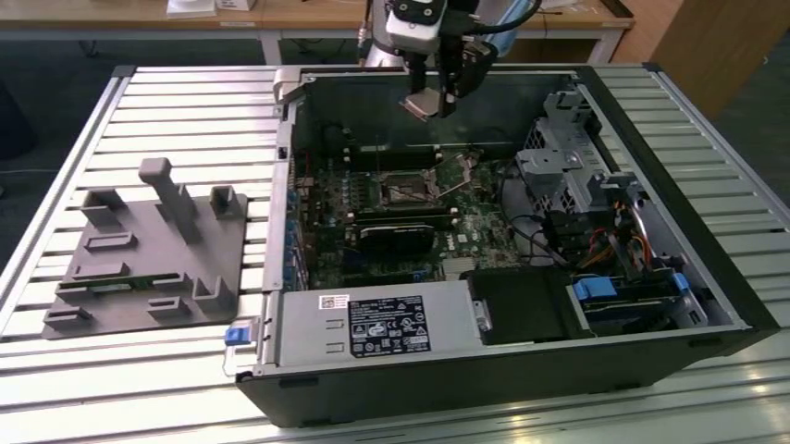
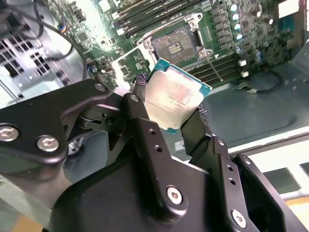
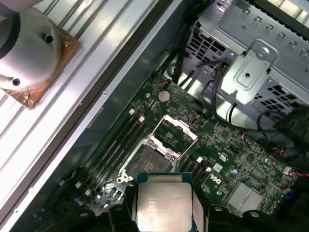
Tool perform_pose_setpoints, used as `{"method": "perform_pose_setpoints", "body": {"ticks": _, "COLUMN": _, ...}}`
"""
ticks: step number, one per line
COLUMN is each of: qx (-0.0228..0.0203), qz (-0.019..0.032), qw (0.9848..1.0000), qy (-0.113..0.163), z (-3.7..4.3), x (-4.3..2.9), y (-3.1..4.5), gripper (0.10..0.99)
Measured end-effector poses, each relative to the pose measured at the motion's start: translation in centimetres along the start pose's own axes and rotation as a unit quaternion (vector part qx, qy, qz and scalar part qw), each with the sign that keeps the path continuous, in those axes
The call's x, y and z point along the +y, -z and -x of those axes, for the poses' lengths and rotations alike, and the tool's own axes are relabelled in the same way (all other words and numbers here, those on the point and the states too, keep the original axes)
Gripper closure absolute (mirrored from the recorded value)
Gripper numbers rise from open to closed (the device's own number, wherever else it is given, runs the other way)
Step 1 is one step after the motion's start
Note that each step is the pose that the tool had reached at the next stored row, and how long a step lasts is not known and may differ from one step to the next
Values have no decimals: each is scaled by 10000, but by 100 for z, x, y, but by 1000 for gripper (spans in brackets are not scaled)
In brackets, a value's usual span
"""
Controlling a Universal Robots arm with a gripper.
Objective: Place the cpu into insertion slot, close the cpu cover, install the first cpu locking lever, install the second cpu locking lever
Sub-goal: 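Place the cpu into insertion slot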
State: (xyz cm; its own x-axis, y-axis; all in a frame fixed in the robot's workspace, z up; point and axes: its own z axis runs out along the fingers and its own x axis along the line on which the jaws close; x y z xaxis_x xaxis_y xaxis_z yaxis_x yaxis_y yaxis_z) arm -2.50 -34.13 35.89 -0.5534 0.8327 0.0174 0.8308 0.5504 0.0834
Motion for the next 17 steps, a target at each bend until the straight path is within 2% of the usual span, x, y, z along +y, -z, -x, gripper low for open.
{"method": "perform_pose_setpoints", "body": {"ticks": 5, "qx": -37, "qz": 8, "qw": 9990, "qy": -448, "z": 0, "x": -2, "y": -18, "gripper": 545}}
{"method": "perform_pose_setpoints", "body": {"ticks": 9, "qx": -68, "qz": 14, "qw": 9967, "qy": -811, "z": 1, "x": -3, "y": -35, "gripper": 545}}
{"method": "perform_pose_setpoints", "body": {"ticks": 12, "qx": -91, "qz": 18, "qw": 9940, "qy": -1086, "z": 1, "x": -4, "y": -50, "gripper": 545}}
{"method": "perform_pose_setpoints", "body": {"ticks": 17, "qx": -129, "qz": 26, "qw": 9880, "qy": -1536, "z": 1, "x": -7, "y": -86, "gripper": 545}}
